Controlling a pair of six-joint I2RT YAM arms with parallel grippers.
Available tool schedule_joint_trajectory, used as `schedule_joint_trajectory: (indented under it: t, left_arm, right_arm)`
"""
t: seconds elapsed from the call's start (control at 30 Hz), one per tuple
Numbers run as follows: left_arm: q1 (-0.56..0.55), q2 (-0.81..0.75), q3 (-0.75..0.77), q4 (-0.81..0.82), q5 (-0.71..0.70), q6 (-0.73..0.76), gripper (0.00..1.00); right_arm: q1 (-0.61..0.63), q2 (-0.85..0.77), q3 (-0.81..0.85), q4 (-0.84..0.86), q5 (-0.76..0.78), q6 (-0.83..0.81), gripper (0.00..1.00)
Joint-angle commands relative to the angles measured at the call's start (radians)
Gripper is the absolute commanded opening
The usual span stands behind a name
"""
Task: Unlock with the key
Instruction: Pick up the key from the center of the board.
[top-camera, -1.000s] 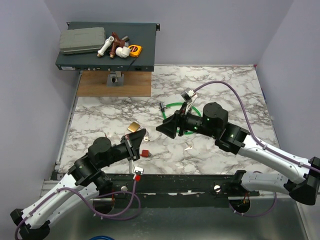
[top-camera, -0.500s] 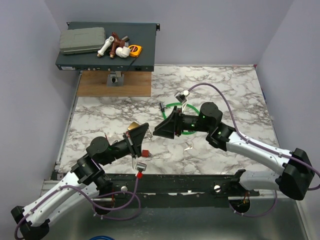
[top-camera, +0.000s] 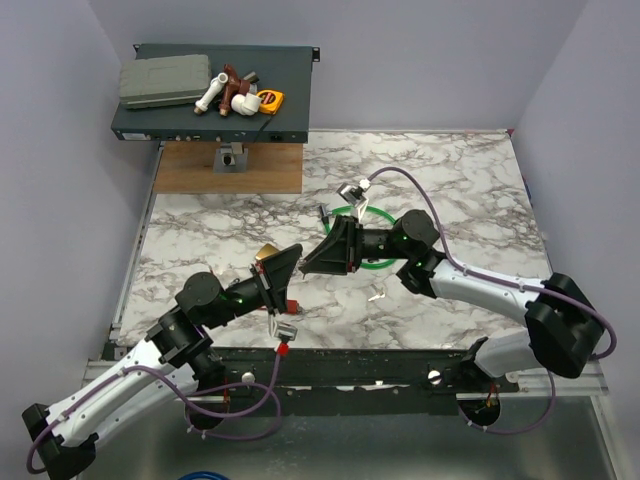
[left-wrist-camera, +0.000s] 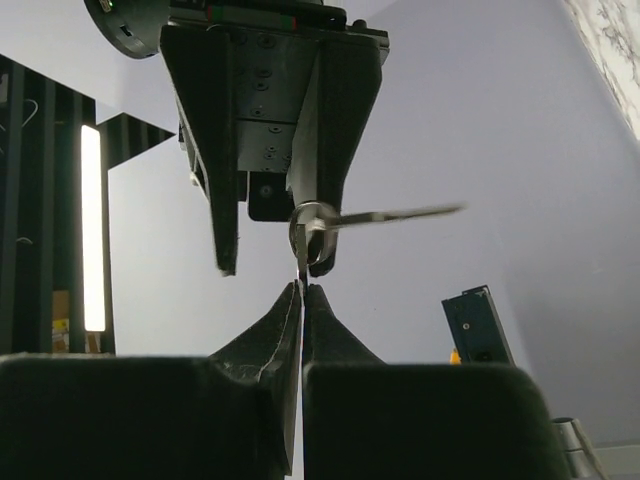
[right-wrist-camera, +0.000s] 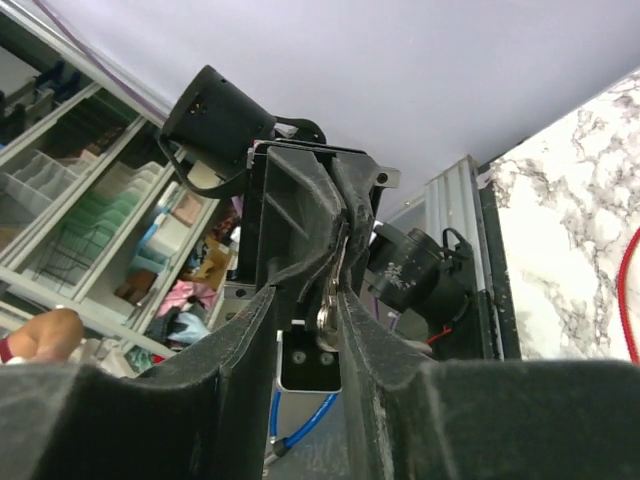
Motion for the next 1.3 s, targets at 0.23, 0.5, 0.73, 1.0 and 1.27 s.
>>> schedule_joint_trajectory:
  t: [0.23,0.5,0.73,1.0,1.27]
  left_arm:
    - [-0.009,0.060,0.023,0.087,-0.077,0.224,0.00]
    - [-0.011,0.034,0.009,0.058,-0.087,0.199,0.00]
    - [-0.011,0.047,0.001,0.094,-0.075,0.190,0.00]
    - [-0.015,0.050,0.002,0.141,-0.067,0.129,0.41]
    - [-0.019,0.219,0.303,-0.223,-0.328,-0.504,0.95]
  right_arm:
    - [-0.006,0.052,-0.010,0.159,-0.056,0.098,0.01]
    - [-0.105,-0.058,-0.068,0.104,-0.004,0.097,0.01]
    - [-0.129,-0.118,-0.045,-0.066,-0.027,0.009,0.01]
    - [-0.128,-0.147,0.044,-0.369,-0.009,-0.158,0.01]
    - [-0.131,-0.256,0.106,-0.753,0.198,-0.394,0.01]
